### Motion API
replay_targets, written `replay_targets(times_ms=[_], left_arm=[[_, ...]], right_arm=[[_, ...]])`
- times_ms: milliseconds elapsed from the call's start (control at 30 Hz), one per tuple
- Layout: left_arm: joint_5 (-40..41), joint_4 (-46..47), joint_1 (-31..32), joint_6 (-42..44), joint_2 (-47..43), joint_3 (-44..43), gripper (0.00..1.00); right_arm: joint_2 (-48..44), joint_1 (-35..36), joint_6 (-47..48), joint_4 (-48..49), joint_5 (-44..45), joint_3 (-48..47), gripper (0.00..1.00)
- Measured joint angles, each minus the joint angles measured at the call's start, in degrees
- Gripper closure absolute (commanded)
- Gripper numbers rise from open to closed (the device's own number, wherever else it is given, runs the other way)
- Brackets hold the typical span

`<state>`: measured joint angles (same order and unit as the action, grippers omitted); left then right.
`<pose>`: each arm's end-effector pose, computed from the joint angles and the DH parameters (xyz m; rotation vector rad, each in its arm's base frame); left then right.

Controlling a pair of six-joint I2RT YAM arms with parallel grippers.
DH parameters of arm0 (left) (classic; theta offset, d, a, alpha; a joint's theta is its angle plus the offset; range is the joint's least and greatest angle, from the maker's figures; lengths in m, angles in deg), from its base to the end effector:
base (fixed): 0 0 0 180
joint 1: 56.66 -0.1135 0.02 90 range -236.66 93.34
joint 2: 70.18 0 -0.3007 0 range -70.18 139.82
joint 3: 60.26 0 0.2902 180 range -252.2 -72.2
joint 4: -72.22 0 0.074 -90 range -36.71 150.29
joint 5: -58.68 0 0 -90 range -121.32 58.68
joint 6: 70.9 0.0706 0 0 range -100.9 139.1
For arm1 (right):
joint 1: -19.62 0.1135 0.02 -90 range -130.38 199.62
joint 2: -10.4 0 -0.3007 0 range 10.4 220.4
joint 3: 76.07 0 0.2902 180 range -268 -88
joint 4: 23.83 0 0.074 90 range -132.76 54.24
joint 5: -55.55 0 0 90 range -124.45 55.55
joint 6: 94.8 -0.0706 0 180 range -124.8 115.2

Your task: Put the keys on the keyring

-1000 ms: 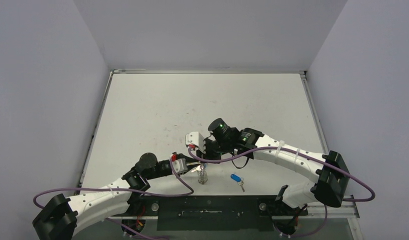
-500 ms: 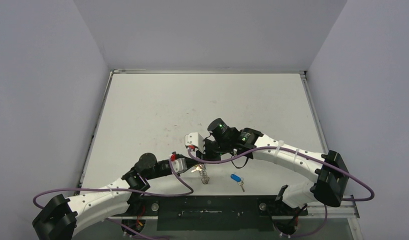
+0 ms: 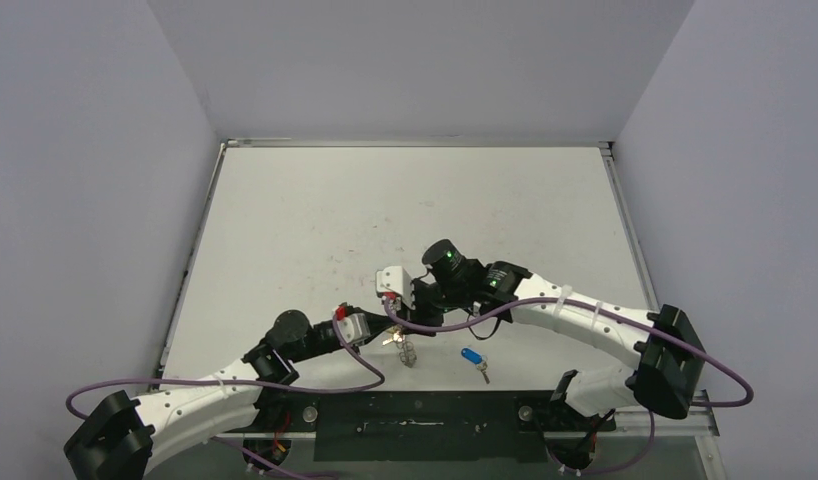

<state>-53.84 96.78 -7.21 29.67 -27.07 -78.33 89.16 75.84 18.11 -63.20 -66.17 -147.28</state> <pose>0.1112 -0.1715 0.1950 1.0812 1.2360 -0.8342 0.1585 0.3038 0.2724 -1.7483 1.6905 0.9312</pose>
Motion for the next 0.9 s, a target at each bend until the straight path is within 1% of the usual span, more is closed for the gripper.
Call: replay_targets(times_ms=[67, 167, 300, 367, 600, 900], left_arm=[[0.5, 1.0, 0.0, -0.6, -0.3, 0.7, 1.0], [1.0, 1.8, 0.0, -1.2, -0.5, 1.0, 1.0], [1.1, 3.6, 0.0, -1.4, -0.6, 1.7, 1.0], [1.0, 4.6, 0.0, -1.5, -0.8, 2.3, 1.0], [0.4, 6.8, 0.0, -1.5, -1.1, 3.0, 1.0], [-0.3, 7.5, 0.0, -1.6, -1.5, 3.0, 1.0]], right_arm=[[-1.6, -1.0, 0.3, 1.8, -1.6, 2.2, 0.56], [-5.8, -3.8, 0.2, 5.4, -4.8, 7.3, 0.57], [-10.8, -7.5, -0.1, 11.8, -9.0, 12.8, 0.61], [-12.0, -8.0, -0.2, 14.6, -10.9, 14.1, 0.64], [-12.0, -8.1, -0.8, 21.5, -15.4, 16.1, 0.7], [-8.6, -8.1, -1.9, 28.1, -17.8, 16.6, 0.71]])
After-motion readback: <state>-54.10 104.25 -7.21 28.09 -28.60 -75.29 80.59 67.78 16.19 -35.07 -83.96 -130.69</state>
